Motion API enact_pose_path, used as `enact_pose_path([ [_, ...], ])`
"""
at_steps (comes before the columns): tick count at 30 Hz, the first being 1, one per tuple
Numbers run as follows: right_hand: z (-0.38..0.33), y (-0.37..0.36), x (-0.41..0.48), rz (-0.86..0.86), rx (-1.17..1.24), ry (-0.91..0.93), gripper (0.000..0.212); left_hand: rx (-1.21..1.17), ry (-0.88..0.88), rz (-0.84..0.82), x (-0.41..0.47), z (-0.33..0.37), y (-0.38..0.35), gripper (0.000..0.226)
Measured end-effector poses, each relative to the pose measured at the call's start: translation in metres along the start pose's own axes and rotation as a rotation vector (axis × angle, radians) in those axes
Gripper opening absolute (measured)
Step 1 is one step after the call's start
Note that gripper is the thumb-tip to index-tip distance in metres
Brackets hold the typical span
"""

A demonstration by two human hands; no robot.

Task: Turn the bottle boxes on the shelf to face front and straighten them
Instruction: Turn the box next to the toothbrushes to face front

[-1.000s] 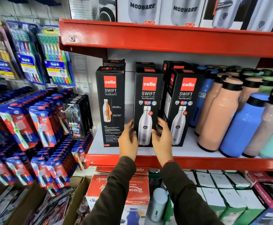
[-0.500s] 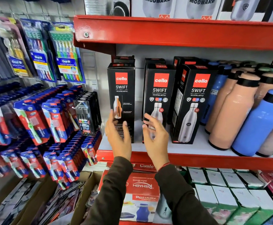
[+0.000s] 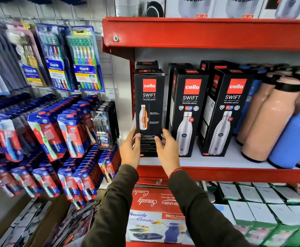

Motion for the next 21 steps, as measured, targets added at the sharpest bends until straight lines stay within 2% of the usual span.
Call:
enact_pose_path([
  [7,-0.014,0.008,0.006,0.046,0.031,0.041,0.036,-0.189,0.023,-0.020,0.006,0.008,0.011,0.035],
  [12,-0.029,0.005,0.013,0.004,0.052,0.086,0.054,-0.361,0.044,0.007,-0.003,0.021,0.020,0.031],
  [16,-0.030,0.004,0.014,0.038,0.046,0.051,0.075,-0.387,0.042,0.060,-0.010,0.022,0.028,0.035],
  [21,-0.029,0.004,0.013,0.045,0.005,0.032,0.073,-0.311,-0.014,0.069,-0.011,0.024,0.033,0.031],
])
Point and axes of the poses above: each hand's wrist, its own x-axis towards the middle knuckle, its own y-axis out of the back of the hand, z = x × y, the point moved 8 cm from there along x, towards the middle knuckle, and after that the axes turned 11 degrees about y, right-handed, at the moved point
